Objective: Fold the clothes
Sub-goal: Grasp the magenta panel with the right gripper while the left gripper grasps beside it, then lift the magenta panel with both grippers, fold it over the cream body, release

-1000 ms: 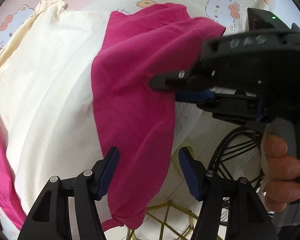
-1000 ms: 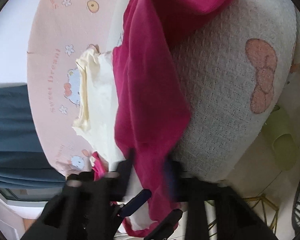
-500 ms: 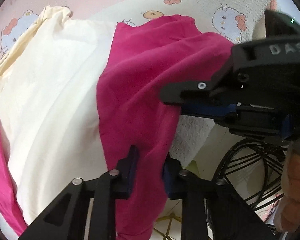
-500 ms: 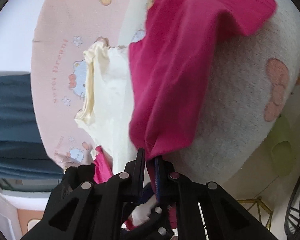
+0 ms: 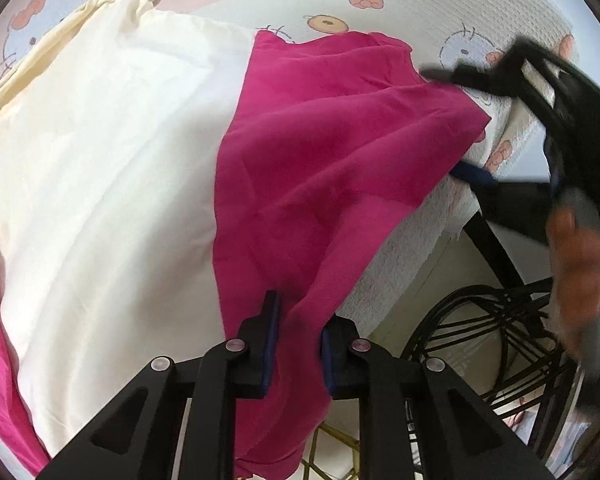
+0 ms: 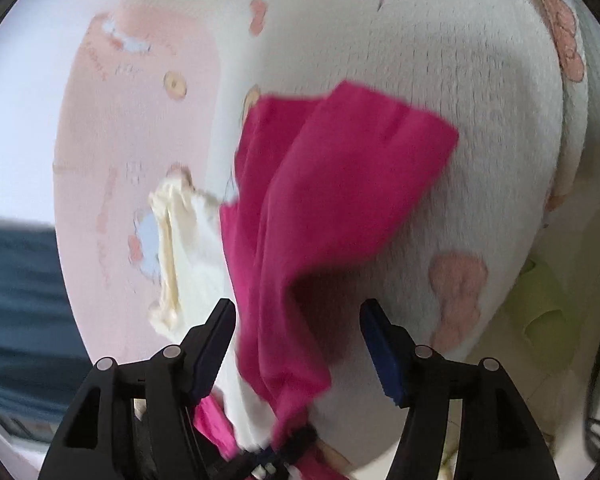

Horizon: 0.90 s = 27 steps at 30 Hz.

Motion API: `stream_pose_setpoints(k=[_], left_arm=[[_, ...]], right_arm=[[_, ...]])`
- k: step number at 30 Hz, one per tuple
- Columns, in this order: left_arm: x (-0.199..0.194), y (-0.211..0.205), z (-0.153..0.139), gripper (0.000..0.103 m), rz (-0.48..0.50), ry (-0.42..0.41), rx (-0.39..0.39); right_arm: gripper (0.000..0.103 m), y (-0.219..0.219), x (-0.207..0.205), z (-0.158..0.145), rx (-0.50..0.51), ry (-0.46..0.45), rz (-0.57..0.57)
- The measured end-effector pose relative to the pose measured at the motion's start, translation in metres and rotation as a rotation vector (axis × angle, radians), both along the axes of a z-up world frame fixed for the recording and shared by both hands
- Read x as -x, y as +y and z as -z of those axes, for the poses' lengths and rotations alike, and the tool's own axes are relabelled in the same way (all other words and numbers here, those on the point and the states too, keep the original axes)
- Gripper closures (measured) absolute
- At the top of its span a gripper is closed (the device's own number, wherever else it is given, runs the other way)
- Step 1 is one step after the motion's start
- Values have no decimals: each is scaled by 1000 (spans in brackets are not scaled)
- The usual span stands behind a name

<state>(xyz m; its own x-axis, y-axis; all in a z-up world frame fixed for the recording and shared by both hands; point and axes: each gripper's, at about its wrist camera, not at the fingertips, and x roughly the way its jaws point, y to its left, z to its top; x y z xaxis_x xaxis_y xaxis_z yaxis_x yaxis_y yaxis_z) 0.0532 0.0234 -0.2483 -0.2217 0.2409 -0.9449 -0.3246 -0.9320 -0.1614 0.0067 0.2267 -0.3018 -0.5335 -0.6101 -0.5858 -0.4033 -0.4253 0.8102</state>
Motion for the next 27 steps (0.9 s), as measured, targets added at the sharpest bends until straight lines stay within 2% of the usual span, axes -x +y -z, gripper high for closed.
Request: stream_pose_setpoints(k=[3,7,11,14,15,17,18,19,22,27], left_arm=[[-4,-2,0,87,-16,1,-5],[-8,4,1,87,-7,8,0],[-12,-12,2,87,-1,13,-1],[-12,-12,4,87,-4,8,-16],[-12,-11,5,87,-5,7,-20],[-11,-14,6,87,-7,4,-28],[-10,-17,5,87,-9,4,-30],[-11,-18,5,87,-9,3,-32],[-13,-21,5,87,-10,0,-38],[-5,-39,5,91,-50,-81,-166]], right_arm=[[39,11,12,4,44,-10,75],[39,17,25,10,77,-13,98],[40,17,36,8,40,19,80],[51,15,45,2,-35,29,71],[57,15,48,1,-62,26,63],[72,14,53,-2,-121,13,48],[86,13,55,-3,-163,-2,33],[95,13,58,-5,-202,-9,17],[95,6,62,-18,-329,12,-37],[95,-16,59,-47,-599,40,-132]])
